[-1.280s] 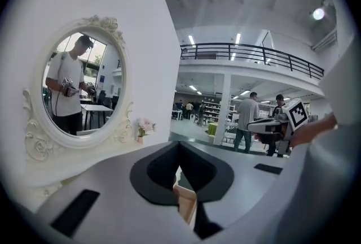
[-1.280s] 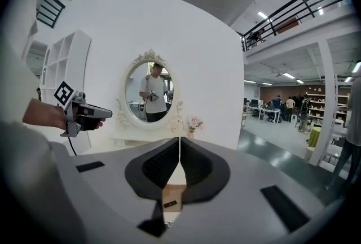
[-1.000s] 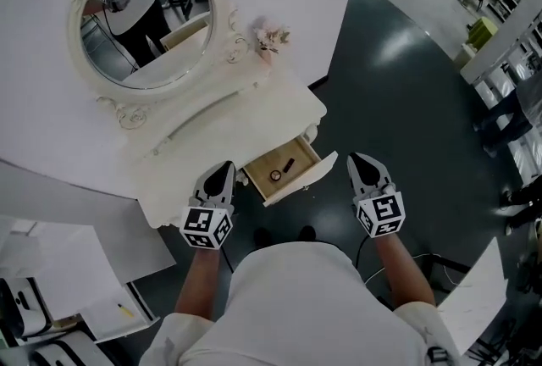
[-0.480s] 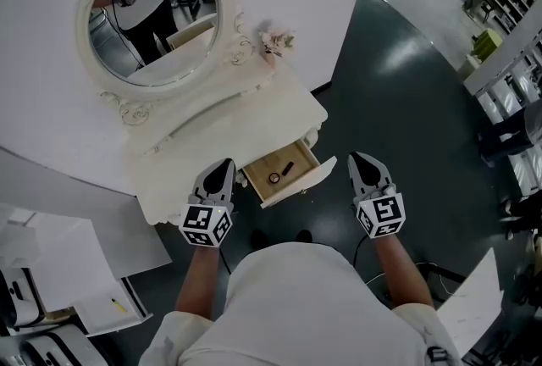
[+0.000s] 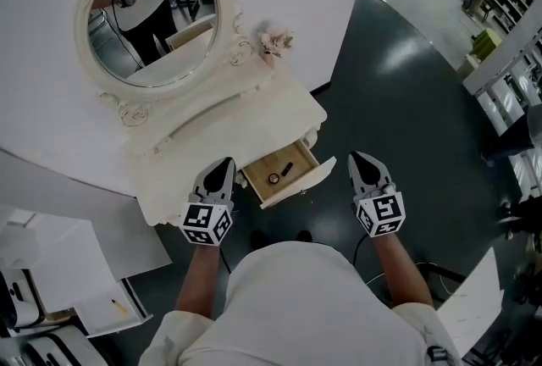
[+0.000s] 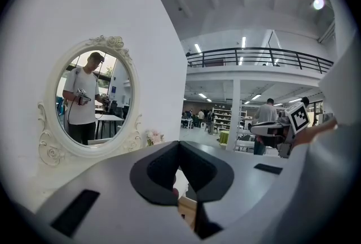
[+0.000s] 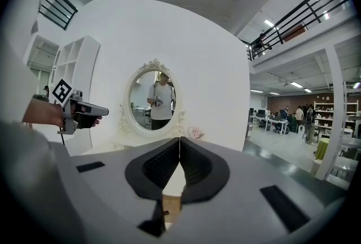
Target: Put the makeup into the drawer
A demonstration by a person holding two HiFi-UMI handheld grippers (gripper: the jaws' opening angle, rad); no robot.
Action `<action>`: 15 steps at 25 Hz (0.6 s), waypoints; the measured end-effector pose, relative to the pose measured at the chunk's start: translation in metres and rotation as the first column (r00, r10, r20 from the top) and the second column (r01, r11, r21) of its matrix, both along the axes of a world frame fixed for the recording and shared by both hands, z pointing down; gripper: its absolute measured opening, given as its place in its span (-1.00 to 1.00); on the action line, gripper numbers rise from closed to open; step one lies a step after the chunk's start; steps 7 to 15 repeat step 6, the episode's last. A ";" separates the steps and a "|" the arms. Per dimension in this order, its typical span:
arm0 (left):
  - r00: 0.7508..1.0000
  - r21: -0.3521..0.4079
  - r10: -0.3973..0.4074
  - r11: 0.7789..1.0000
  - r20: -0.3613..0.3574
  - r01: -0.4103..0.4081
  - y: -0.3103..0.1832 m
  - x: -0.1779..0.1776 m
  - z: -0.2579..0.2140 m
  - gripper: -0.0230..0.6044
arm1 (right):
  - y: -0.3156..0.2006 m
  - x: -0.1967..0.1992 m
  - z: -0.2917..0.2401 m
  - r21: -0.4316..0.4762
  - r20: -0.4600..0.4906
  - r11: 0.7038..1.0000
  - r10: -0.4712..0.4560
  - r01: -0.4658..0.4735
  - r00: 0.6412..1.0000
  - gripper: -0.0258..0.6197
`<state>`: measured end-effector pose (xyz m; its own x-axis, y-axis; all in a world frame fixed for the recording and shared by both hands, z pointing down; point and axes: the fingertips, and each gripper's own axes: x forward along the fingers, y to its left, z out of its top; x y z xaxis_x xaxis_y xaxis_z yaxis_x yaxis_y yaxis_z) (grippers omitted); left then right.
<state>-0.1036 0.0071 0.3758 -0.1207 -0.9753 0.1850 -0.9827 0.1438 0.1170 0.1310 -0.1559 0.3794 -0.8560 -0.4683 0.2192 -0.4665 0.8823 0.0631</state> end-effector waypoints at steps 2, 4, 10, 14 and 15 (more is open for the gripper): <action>1.000 -0.001 0.001 1.000 0.000 -0.001 -0.001 -0.001 0.001 -0.88 | 0.000 -0.002 0.000 0.002 -0.001 1.000 -0.003 0.003 1.000 -0.83; 1.000 -0.003 0.002 1.000 0.000 -0.002 -0.001 -0.002 0.002 -0.88 | -0.001 -0.004 0.000 0.004 -0.003 1.000 -0.007 0.007 1.000 -0.83; 1.000 -0.004 0.002 1.000 0.002 -0.002 -0.002 -0.004 0.003 -0.88 | -0.001 -0.005 0.001 0.005 -0.003 1.000 -0.009 0.009 1.000 -0.83; 1.000 -0.004 0.002 1.000 0.002 -0.002 -0.002 -0.004 0.003 -0.88 | -0.001 -0.005 0.001 0.005 -0.003 1.000 -0.009 0.009 1.000 -0.83; 1.000 -0.004 0.002 1.000 0.002 -0.002 -0.002 -0.004 0.003 -0.88 | -0.001 -0.005 0.001 0.005 -0.003 1.000 -0.009 0.009 1.000 -0.83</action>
